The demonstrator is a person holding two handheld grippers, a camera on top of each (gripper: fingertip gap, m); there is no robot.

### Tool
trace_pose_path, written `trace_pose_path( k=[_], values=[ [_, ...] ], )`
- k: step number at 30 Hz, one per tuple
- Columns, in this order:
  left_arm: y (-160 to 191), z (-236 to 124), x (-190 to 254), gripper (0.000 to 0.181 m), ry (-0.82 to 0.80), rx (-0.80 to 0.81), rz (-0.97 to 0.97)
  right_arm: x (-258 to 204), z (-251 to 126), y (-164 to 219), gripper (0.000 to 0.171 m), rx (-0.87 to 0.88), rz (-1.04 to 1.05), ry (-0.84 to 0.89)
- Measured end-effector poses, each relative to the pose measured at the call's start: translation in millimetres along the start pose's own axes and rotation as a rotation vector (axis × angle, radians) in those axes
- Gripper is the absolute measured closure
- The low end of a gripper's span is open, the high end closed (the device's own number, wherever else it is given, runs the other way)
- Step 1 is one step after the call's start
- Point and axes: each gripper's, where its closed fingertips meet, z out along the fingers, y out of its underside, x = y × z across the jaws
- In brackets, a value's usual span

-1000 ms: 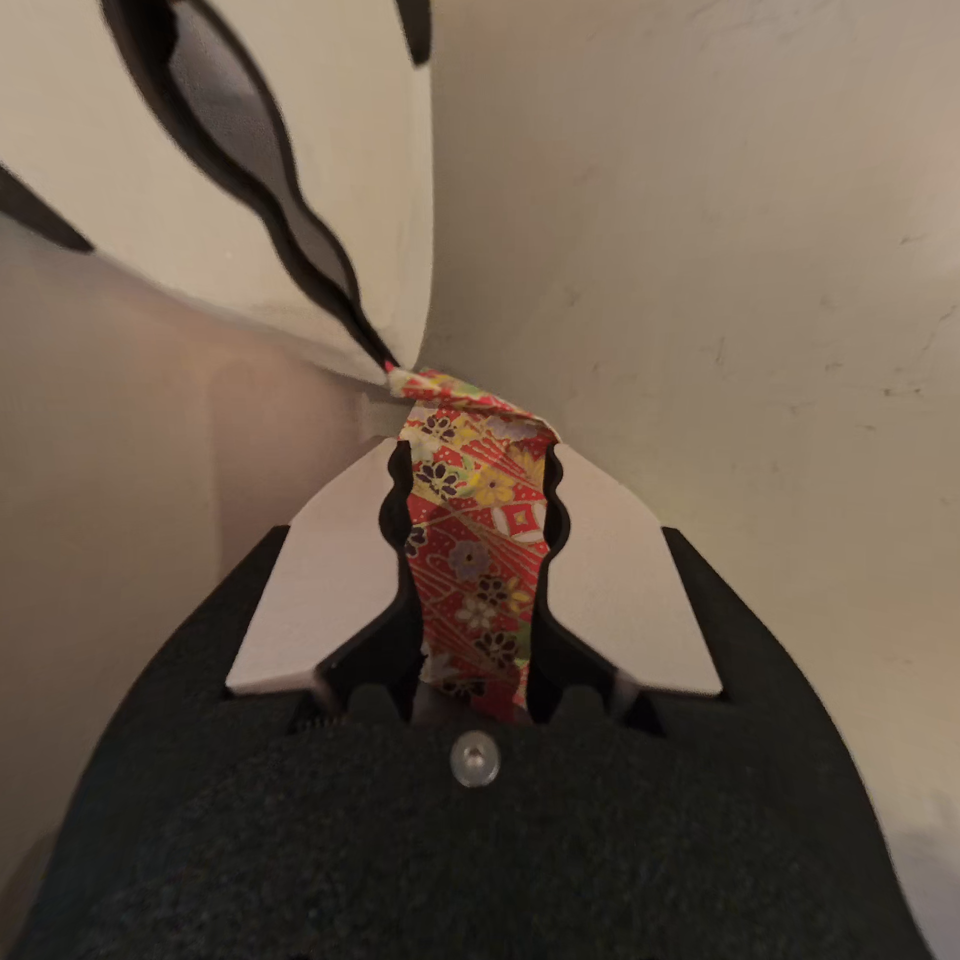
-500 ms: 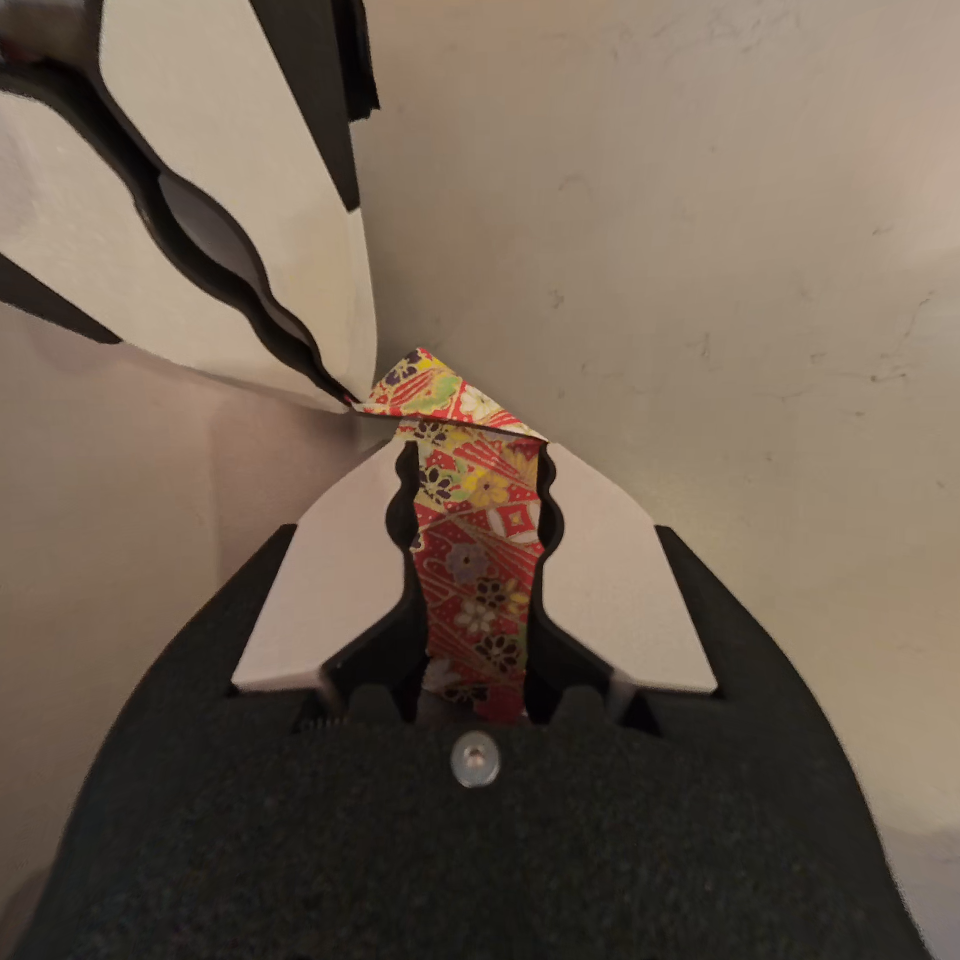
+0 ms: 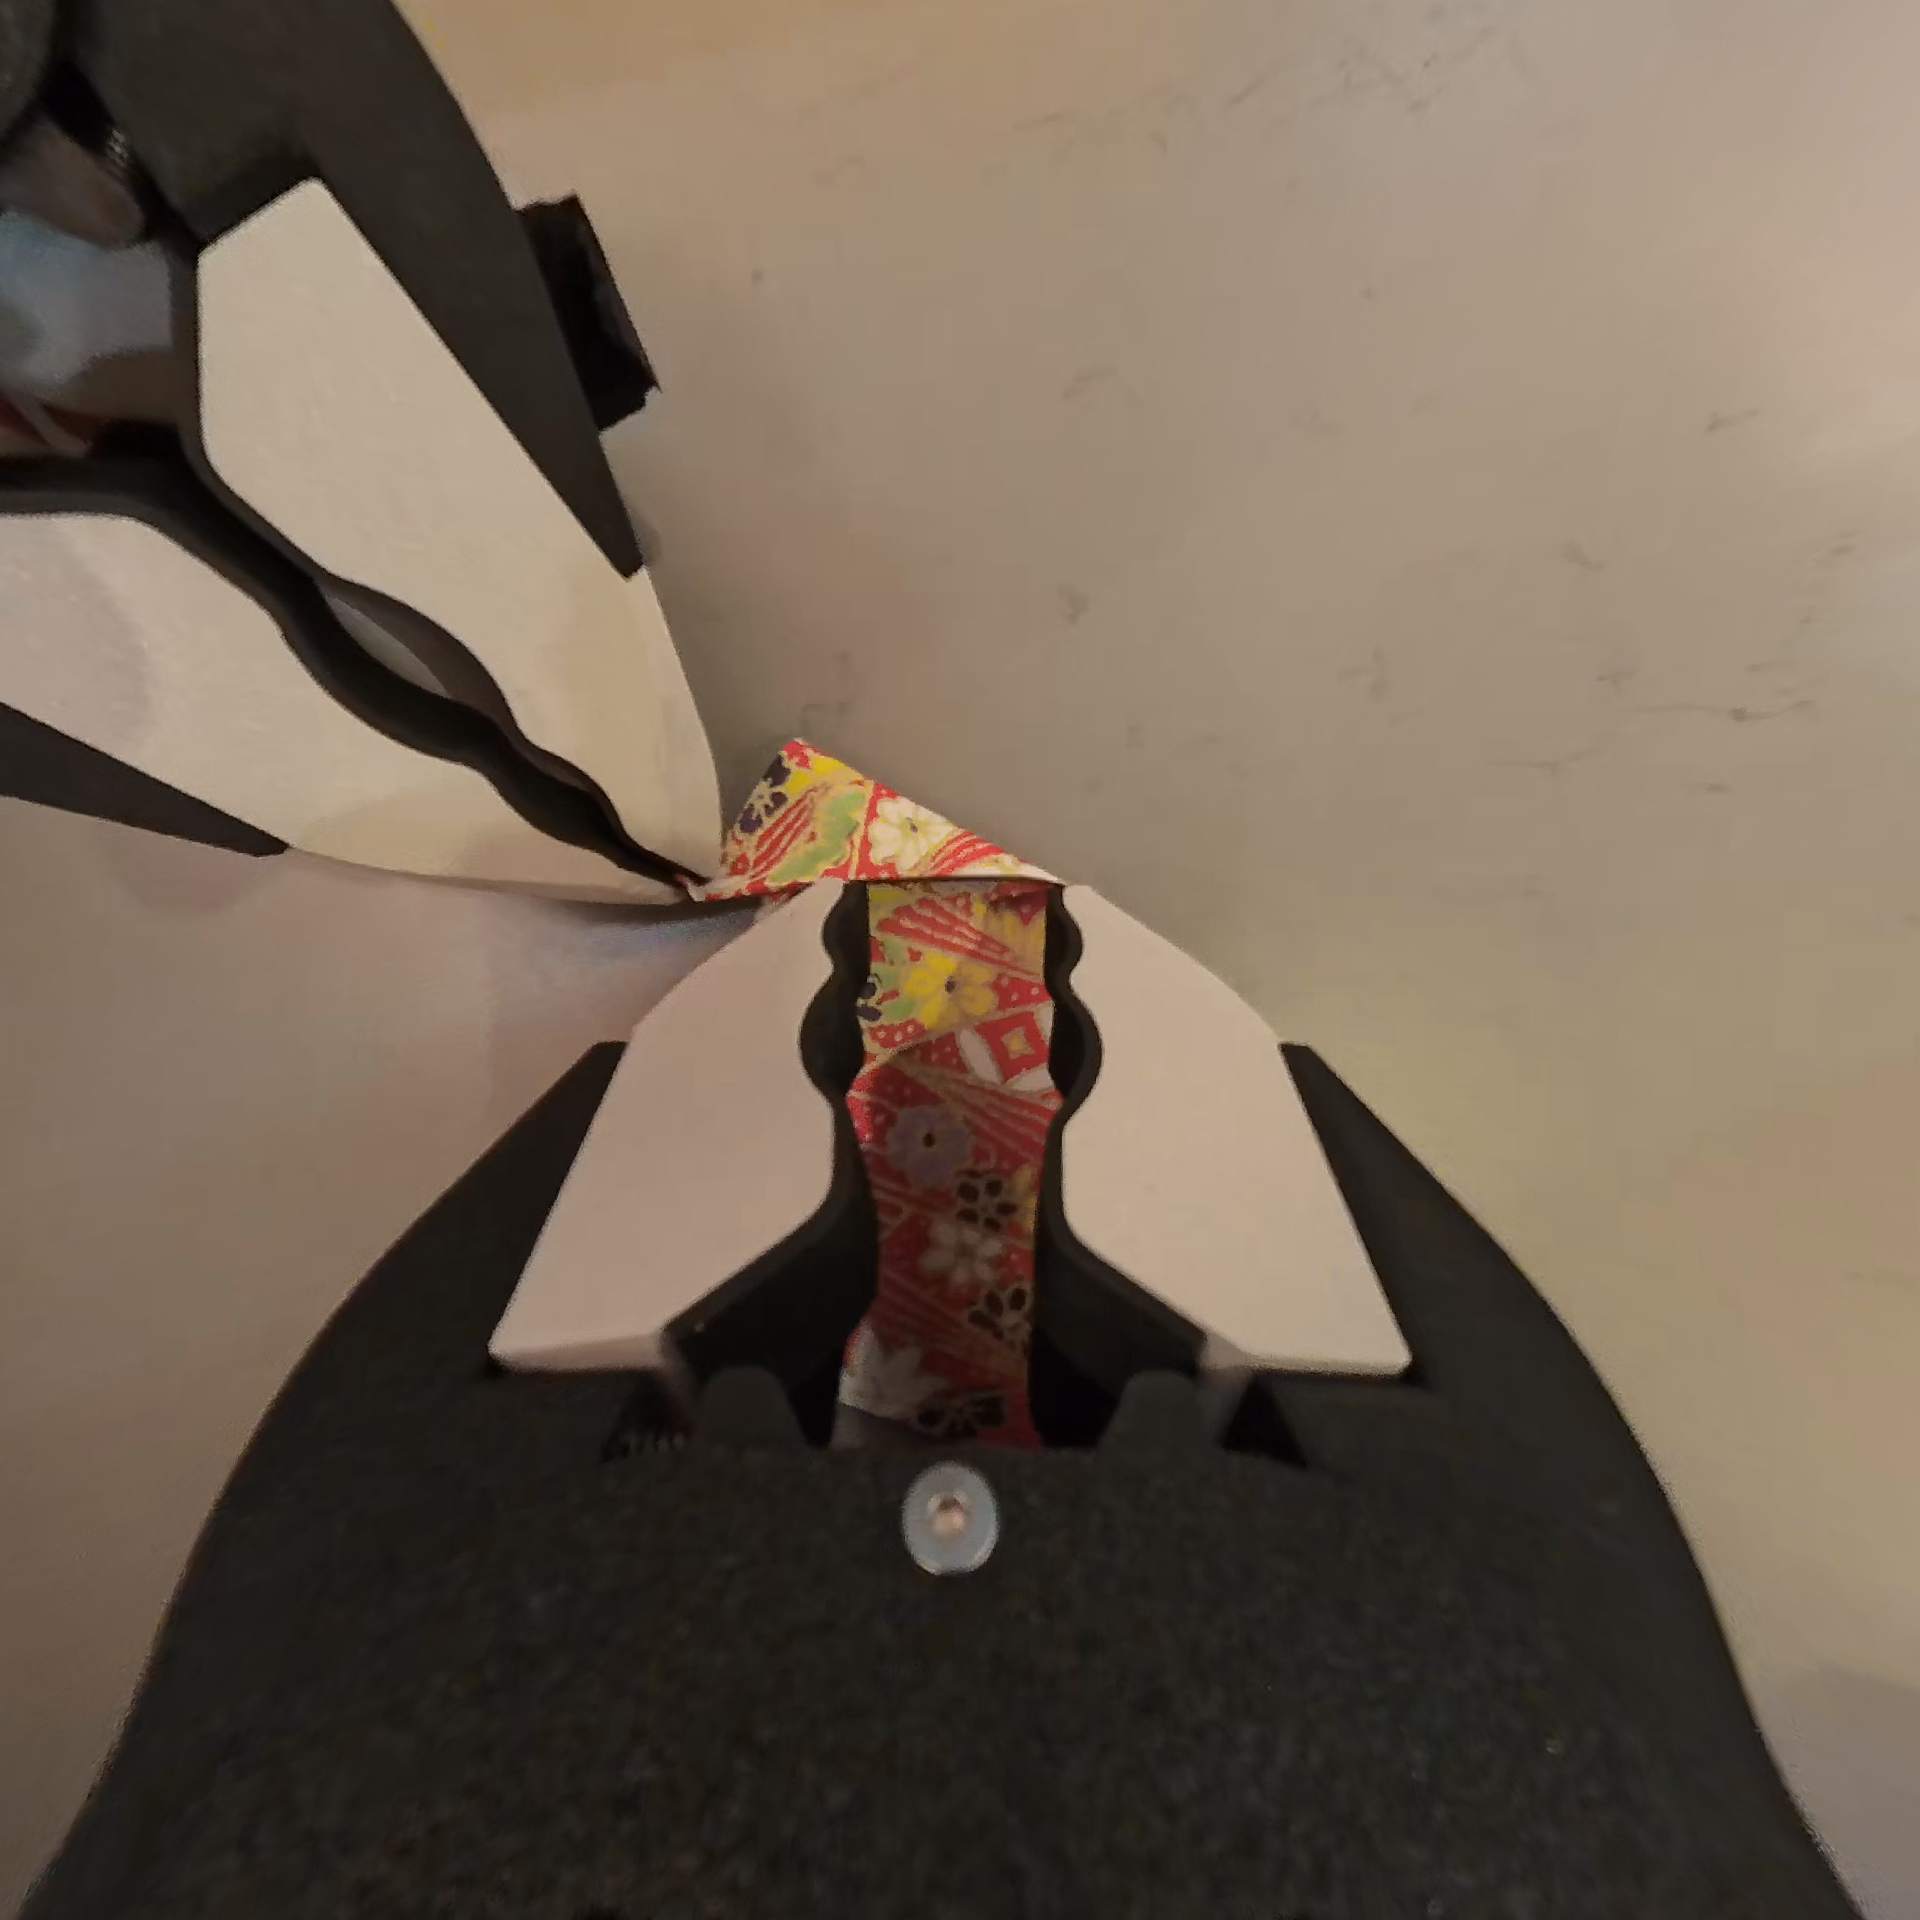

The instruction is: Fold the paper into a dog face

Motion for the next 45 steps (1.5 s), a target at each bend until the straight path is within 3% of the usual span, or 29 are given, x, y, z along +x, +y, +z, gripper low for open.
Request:
trace_pose_path(
  k=[4, 10, 12, 16, 20, 22, 37, 45],
  values=[
    [0.0, 0.0, 1.1, 0.181, 0.022, -0.001, -0.021, -1.4, -1.8, -1.0, 0.140, -0.009, 0.041, -0.031],
    [-0.3, -0.1, 1.7, 0.181, 0.034, -0.006, -0.027, -15.5, -25.5, -9.0, 0.161, -0.040, 0.081, -0.104],
    [-0.3, -0.2, 1.9, 0.181, 0.037, -0.009, -0.026, -19.0, -39.5, -11.6, 0.171, -0.082, 0.027, -0.100],
    [-0.1, -0.3, 2.4, 0.181, 0.038, -0.015, -0.025, -1.0, -60.2, -24.8, 0.171, -0.094, -0.130, -0.059],
    [-0.3, -0.4, 3.1, 0.181, 0.045, -0.014, -0.037, 0.8, -35.6, 0.7, 0.171, -0.241, -0.081, -0.288],
    [-0.4, -0.4, 3.3, 0.181, 0.049, -0.012, -0.047, 0.1, -18.8, 12.7, 0.171, -0.272, -0.095, -0.317],
    [-2.4, 0.1, 9.8, 0.181, 0.091, -0.007, -0.071, -2.7, -10.5, 11.6, 0.171, -0.179, -0.033, -0.261],
    [-1.8, 0.0, 10.5, 0.181, 0.096, -0.003, -0.076, -12.7, -14.7, -25.5, 0.171, -0.022, -0.080, -0.270]
  ],
)
